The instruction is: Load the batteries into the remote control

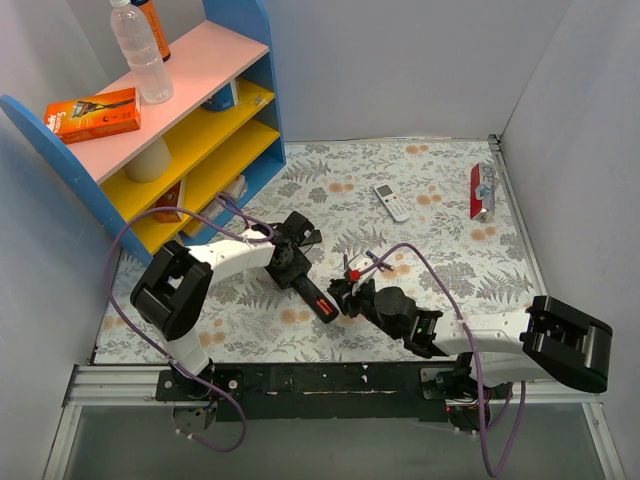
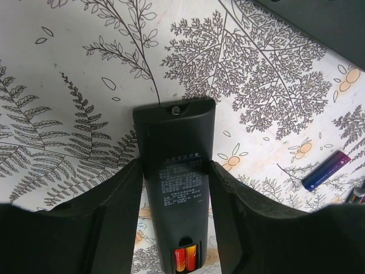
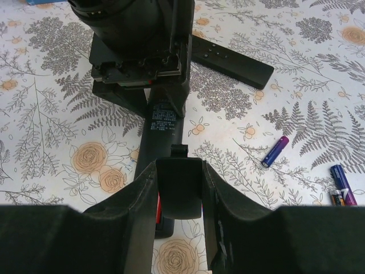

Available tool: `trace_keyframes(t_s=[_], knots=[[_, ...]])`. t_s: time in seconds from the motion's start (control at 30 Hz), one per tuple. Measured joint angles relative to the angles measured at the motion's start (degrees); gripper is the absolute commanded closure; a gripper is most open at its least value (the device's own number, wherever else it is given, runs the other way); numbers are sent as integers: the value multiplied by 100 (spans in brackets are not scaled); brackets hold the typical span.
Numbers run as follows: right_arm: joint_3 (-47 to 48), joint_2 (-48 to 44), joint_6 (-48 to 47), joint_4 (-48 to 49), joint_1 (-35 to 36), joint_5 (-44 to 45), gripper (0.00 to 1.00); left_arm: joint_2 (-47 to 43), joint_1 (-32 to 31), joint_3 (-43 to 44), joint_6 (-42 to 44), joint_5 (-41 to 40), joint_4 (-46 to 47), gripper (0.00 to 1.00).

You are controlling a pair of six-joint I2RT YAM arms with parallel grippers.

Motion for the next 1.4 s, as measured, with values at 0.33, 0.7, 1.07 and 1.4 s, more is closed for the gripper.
trace_keyframes(t_s=[0.33, 0.7, 1.07, 1.4], knots=[[-92, 901, -144, 1294, -9, -229, 99, 229, 356, 291, -24, 483, -323, 64], [-216, 1471, -216, 2247, -11, -560, 99, 343, 660, 361, -11, 1001, -393, 73], [-223, 1469, -219, 2339, -11, -669, 99, 291, 839, 284, -42, 1226, -323, 88], [-273, 1475, -199, 2387, -11, -695, 99, 39, 1073, 118, -114, 590, -79, 86]])
